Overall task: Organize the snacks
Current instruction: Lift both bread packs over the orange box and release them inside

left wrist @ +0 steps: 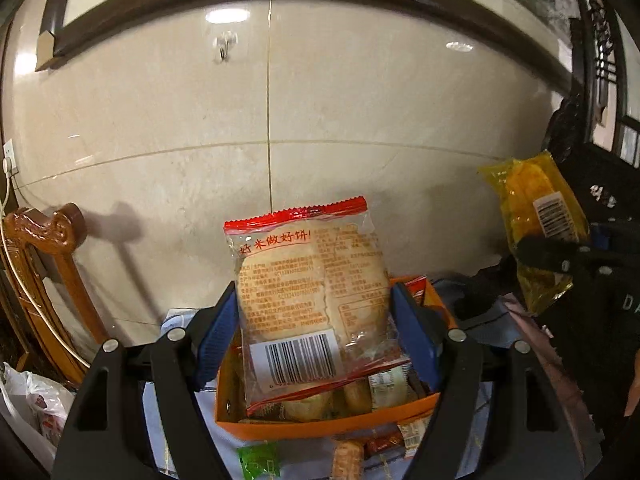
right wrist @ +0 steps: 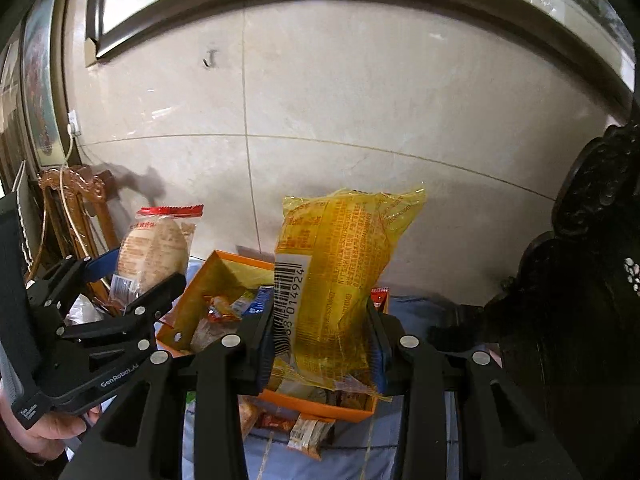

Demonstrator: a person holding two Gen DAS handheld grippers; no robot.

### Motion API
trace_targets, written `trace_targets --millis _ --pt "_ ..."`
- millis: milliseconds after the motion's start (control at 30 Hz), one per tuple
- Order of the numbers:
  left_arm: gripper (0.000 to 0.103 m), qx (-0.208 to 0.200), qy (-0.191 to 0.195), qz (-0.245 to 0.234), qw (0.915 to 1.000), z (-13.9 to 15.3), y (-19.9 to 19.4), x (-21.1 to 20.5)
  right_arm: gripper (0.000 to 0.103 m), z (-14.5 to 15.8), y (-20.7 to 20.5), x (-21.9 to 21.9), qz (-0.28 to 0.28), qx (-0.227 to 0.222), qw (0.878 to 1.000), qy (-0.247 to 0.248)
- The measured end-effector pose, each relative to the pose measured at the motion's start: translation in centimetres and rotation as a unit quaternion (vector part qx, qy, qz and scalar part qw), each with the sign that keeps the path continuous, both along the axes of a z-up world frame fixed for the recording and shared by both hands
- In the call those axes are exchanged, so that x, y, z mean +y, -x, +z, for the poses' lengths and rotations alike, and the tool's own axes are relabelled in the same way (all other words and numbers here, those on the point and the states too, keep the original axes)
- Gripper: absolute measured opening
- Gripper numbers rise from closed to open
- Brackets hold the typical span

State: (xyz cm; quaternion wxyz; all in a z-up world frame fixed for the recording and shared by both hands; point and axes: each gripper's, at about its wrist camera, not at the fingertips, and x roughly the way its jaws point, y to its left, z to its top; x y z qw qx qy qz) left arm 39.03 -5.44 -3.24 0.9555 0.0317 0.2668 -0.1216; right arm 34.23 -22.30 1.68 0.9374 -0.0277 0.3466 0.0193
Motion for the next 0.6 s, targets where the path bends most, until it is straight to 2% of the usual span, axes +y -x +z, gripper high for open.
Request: trace_targets --millis 100,133,167,200,367,533,600 --pt "0.073 0.003 -0.014 0.007 0.9999 -1.3 -1.5 -0.2 0.04 -1.5 -2.4 0.0 0.008 0.02 1.0 0.0" --pt "0.084 0.006 -0.016 0.009 0.9998 -1.8 -2.1 -0.2 0.049 -2.0 -3.2 0.2 0.011 0.028 1.0 0.005" --pt "0.099 0.017 -0.017 0.017 0.9996 -2.6 -3.0 0.0 0.066 -2.5 -3.8 0.2 0.005 0.03 0.999 0.017" --pt "0.098 0.024 -0.02 0.031 0.999 -3.2 -3.5 0.4 0.07 -2.8 -4.0 0.2 -0.004 0.028 0.999 0.029" --pt "0.098 0.038 -0.017 0.057 0.9975 -4.8 -3.6 2.7 0.071 -4.4 -3.8 -1.2 -0.018 0.029 0.999 0.014" --pt "0.098 0.044 -0.009 0.05 0.9978 -5.8 -1.2 3.8 0.071 -5.8 -1.6 -1.8 -0.029 0.035 0.999 -0.002" --pt "0.098 0.046 -0.012 0.033 0.9984 -6.7 0.4 4.0 0.071 -6.5 -0.2 -1.9 -0.03 0.038 0.999 -0.01"
